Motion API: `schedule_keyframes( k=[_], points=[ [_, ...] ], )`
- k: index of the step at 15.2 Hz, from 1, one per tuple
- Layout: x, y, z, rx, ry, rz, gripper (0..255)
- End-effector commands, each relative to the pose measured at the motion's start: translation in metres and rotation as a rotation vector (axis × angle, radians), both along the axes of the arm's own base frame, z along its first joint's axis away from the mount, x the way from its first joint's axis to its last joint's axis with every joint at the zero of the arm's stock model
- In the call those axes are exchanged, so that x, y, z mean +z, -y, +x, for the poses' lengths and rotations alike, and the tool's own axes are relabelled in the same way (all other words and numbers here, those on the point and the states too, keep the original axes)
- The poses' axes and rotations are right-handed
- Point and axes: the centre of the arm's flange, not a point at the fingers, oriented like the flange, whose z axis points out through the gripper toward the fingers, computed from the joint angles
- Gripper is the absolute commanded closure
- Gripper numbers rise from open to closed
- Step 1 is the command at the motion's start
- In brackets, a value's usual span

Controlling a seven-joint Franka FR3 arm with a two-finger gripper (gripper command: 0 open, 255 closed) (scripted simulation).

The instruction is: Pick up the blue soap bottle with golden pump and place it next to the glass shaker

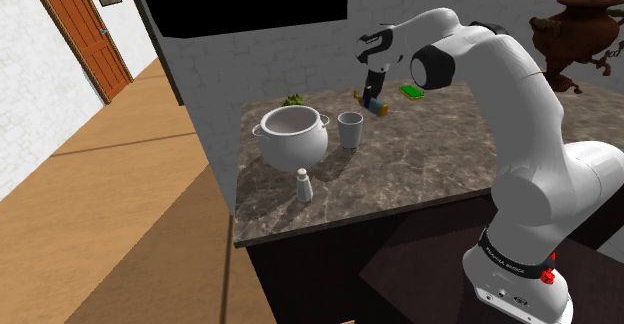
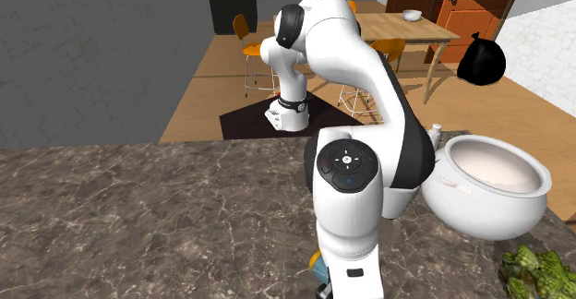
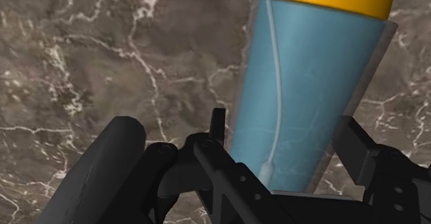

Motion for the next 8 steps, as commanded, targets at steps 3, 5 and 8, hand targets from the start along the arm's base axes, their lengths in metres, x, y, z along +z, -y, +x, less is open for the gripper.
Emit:
schedule_keyframes(
  k=[3, 5, 8],
  points=[
    [0.022, -0.001, 0.001, 0.000, 0.000, 0.000, 255],
    [0.033, -0.001, 0.001, 0.000, 0.000, 0.000, 255],
    [0.049, -0.001, 0.001, 0.000, 0.000, 0.000, 255]
  ],
)
